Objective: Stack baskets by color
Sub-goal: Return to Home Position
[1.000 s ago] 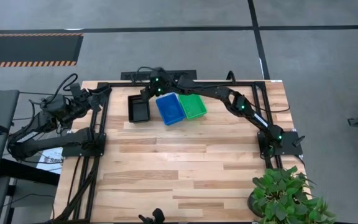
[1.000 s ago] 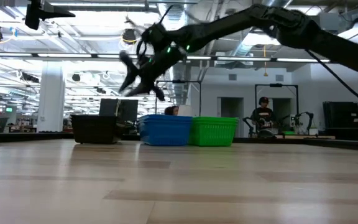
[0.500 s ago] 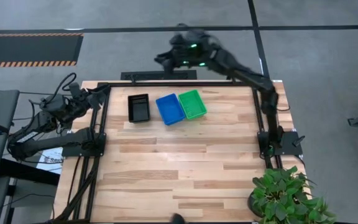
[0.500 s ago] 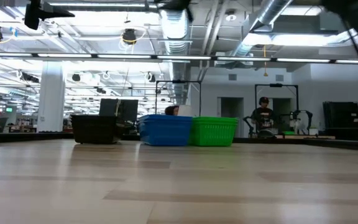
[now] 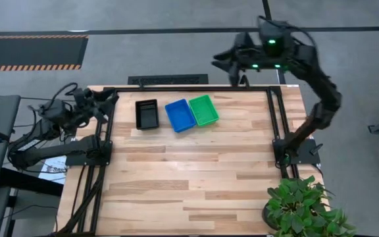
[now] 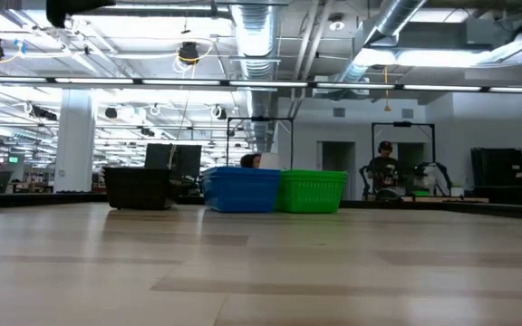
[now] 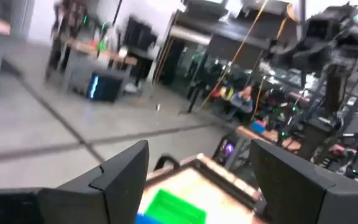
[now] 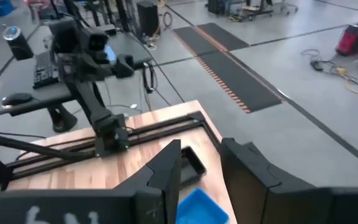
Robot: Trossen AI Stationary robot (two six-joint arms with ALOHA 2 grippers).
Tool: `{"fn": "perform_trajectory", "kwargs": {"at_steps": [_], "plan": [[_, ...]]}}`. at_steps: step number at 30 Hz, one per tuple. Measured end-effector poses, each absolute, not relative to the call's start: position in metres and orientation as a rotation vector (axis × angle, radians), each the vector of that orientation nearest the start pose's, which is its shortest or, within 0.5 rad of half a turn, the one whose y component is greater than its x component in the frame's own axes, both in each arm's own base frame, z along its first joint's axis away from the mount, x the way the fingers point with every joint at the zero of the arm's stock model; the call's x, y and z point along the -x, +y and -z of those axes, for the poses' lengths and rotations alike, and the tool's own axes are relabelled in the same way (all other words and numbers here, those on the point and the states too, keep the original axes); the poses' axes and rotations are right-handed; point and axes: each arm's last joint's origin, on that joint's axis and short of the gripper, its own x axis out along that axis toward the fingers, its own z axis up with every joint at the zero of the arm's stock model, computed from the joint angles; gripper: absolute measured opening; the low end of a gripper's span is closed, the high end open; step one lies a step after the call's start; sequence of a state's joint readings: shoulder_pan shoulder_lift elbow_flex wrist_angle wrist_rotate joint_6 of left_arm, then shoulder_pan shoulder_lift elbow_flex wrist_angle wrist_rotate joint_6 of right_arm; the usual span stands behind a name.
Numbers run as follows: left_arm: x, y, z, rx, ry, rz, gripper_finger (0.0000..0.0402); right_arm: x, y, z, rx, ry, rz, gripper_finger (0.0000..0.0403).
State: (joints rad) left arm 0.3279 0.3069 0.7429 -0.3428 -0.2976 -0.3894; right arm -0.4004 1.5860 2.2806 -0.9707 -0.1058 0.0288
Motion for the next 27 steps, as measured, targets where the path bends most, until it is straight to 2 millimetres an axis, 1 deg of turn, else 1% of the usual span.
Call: {"fn": "perform_trajectory", "kwargs": {"at_steps": [2, 5, 7, 8, 11, 15, 19, 22, 24, 27], "plan": [[-0.054, 0.027, -0.353, 0.338, -0.236, -0.594, 0.0267, -0.226, -0.093, -0.546, -0.096, 0.261, 0.301, 0.0135], [-0.054, 0.027, -0.352, 0.327, -0.223, -0.602, 0.0267, -0.196, -0.079, -0.544, -0.084, 0.21, 0.298, 0.0137], [-0.054, 0.027, -0.351, 0.327, -0.21, -0.602, 0.0267, -0.182, -0.07, -0.535, -0.077, 0.15, 0.284, 0.0138], [-0.054, 0.027, -0.351, 0.326, -0.208, -0.591, 0.0267, -0.178, -0.067, -0.528, -0.072, 0.117, 0.273, 0.0138], [-0.055, 0.026, -0.351, 0.307, -0.196, -0.553, 0.0267, -0.17, -0.056, -0.494, -0.1, 0.006, 0.243, 0.0137], [-0.054, 0.027, -0.349, 0.316, -0.185, -0.577, 0.0267, -0.162, -0.043, -0.431, -0.206, -0.131, 0.206, 0.0134], [-0.051, 0.026, -0.346, 0.324, -0.164, -0.613, 0.0267, -0.158, -0.024, -0.372, -0.265, -0.281, 0.1, 0.0136], [-0.047, 0.025, -0.344, 0.306, -0.154, -0.611, 0.0267, -0.15, -0.013, -0.342, -0.302, -0.388, 0.146, 0.0138], [-0.044, 0.023, -0.344, 0.306, -0.157, -0.577, 0.0268, -0.142, -0.006, -0.321, -0.335, -0.406, 0.216, 0.0139], [-0.041, 0.02, -0.342, 0.305, -0.154, -0.504, 0.0268, -0.136, 0.005, -0.299, -0.394, -0.413, 0.266, 0.0138]]}}
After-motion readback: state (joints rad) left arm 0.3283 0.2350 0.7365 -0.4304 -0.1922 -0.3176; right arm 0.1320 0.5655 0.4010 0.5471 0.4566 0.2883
